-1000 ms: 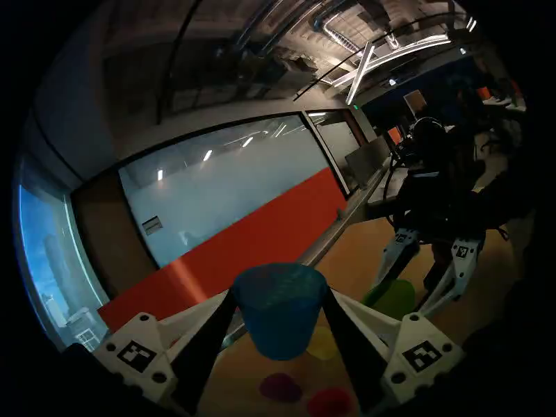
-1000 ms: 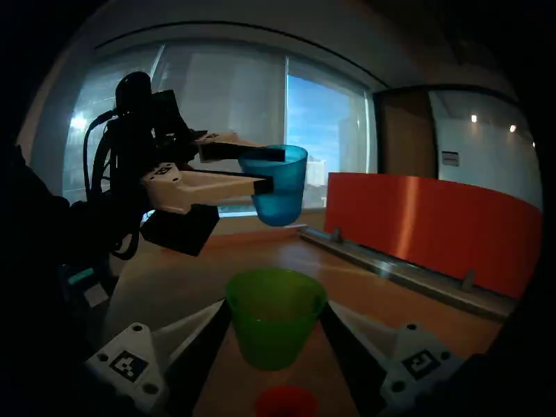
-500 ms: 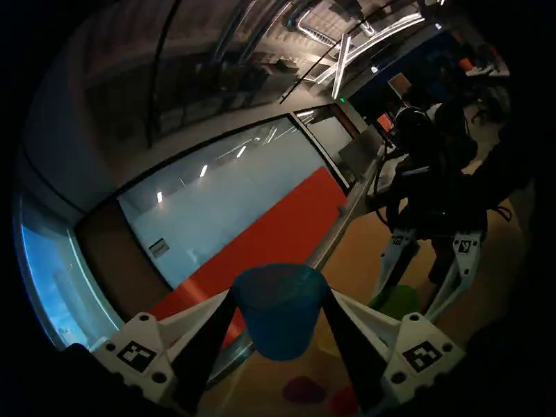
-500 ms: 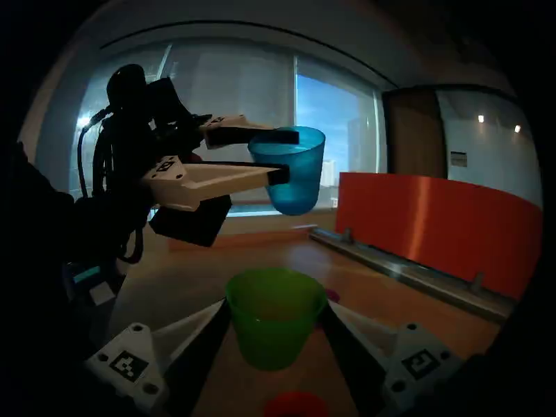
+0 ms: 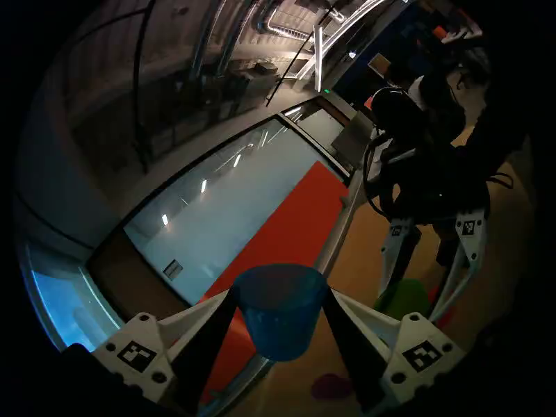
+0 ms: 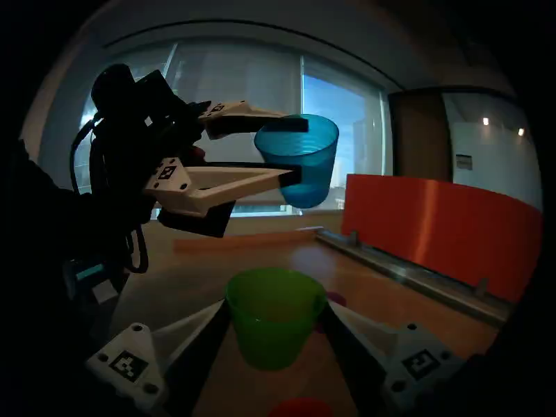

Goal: Pour water

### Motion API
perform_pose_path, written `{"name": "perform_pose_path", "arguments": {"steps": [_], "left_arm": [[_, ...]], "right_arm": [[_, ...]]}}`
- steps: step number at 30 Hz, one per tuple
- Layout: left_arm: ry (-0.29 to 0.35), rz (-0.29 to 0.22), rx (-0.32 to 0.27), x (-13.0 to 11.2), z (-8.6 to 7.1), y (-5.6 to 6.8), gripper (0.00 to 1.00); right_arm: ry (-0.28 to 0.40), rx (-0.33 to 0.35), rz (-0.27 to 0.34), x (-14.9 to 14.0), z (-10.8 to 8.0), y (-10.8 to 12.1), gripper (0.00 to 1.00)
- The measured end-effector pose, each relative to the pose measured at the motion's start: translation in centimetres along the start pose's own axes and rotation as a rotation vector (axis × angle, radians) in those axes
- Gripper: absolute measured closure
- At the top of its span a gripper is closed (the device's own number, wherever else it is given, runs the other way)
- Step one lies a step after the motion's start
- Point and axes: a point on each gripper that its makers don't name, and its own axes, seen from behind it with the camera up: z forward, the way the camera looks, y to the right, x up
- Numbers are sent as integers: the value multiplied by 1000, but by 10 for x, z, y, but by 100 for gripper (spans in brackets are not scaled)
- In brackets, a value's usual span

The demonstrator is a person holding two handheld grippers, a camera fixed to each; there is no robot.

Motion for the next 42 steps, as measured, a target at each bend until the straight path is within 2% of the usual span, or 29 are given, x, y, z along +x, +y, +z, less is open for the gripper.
{"name": "perform_pose_path", "arguments": {"steps": [26,42], "left_arm": [[15,210,22,10,5,1,13],[14,276,32,11,7,-2,13]], "right_arm": [[1,2,-11,5,0,0,10],[3,-5,-8,3,-2,4,10]]}}
